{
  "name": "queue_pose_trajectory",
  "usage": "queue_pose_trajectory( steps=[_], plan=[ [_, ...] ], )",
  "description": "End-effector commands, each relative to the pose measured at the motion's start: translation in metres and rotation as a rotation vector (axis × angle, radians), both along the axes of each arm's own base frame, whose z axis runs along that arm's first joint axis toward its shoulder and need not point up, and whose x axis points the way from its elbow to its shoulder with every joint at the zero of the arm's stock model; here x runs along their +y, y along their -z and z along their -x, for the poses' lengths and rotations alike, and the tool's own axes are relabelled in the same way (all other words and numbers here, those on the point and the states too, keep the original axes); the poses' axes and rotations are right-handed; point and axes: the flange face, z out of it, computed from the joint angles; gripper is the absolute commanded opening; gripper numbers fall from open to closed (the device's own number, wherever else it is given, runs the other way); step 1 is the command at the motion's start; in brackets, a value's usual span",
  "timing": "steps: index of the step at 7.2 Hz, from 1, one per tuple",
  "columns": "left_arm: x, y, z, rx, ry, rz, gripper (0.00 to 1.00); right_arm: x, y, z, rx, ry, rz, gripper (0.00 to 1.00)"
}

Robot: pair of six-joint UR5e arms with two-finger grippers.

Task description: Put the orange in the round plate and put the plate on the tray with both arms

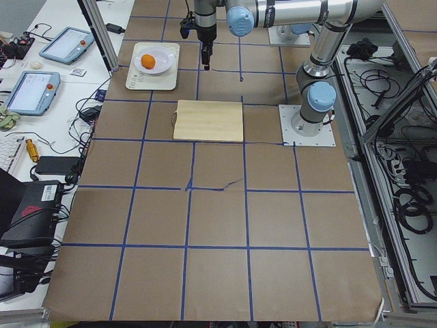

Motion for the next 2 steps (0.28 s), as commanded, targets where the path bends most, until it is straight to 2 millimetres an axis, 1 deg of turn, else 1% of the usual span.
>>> queue_pose_trajectory(
  steps=[1, 2],
  plan=[
    [0.0003, 0.0007, 0.0001, -0.002, 0.001, -0.001, 1.0, 0.006, -0.0008, -0.0014, 0.003, -0.005, -0.004, 1.0],
    [0.0003, 0.0007, 0.0001, -0.002, 0.001, -0.001, 1.0, 0.0061, 0.0018, -0.0016, 0.002, -0.005, -0.006, 1.0]
  ],
)
